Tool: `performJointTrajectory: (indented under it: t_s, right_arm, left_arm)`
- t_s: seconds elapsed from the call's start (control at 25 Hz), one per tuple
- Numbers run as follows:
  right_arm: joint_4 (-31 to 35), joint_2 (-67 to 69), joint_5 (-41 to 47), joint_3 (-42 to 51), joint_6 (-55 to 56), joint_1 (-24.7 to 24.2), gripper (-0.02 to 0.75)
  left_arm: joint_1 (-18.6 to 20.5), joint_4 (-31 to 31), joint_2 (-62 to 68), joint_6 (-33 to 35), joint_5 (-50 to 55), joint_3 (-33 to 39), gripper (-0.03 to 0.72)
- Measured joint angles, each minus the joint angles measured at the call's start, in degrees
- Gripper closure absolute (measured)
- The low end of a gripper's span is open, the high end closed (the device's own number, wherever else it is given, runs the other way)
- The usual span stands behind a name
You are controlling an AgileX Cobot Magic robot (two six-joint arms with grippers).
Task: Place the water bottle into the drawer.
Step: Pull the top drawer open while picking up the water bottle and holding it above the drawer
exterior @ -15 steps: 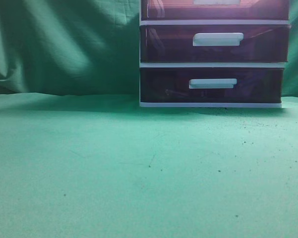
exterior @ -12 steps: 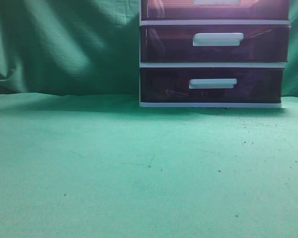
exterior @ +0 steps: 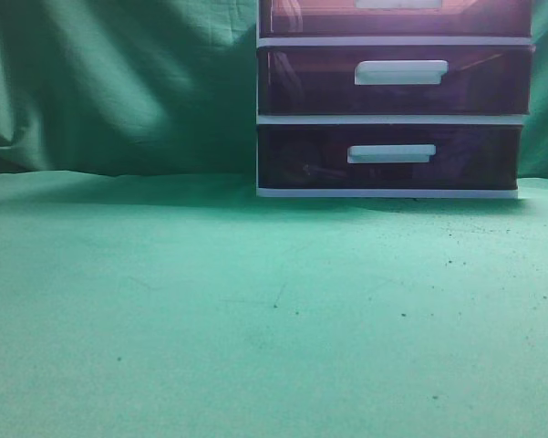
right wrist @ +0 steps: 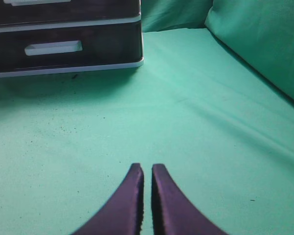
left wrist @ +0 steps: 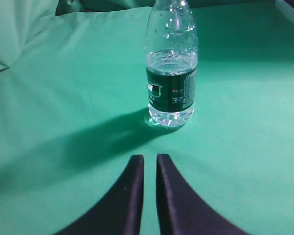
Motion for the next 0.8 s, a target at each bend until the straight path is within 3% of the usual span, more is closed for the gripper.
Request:
performJointTrajectory:
  t_s: [0.2,0.32,0.52,0.8]
  right_arm:
    - [0.0,0.0,0.0,0.0,0.0,0.0,0.688]
    - [0.0,0.0,0.0,0.0,0.0,0.0,0.688]
    - [0.0,0.0,0.0,0.0,0.0,0.0,0.688]
    - [0.0,0.0,0.0,0.0,0.0,0.0,0.688]
  left_arm:
    - [0.0,-0.12,0.0,0.0,0.0,0.0,0.627]
    - [0.0,-3.29,0.0,-0.1,-2.09,0.0,0.627]
    - [0.0,-8.61,0.0,-0.21,-15.41,0.0,0.627]
    - [0.0,-9.36,0.0,-0.68,-27.13,0.0,0.627]
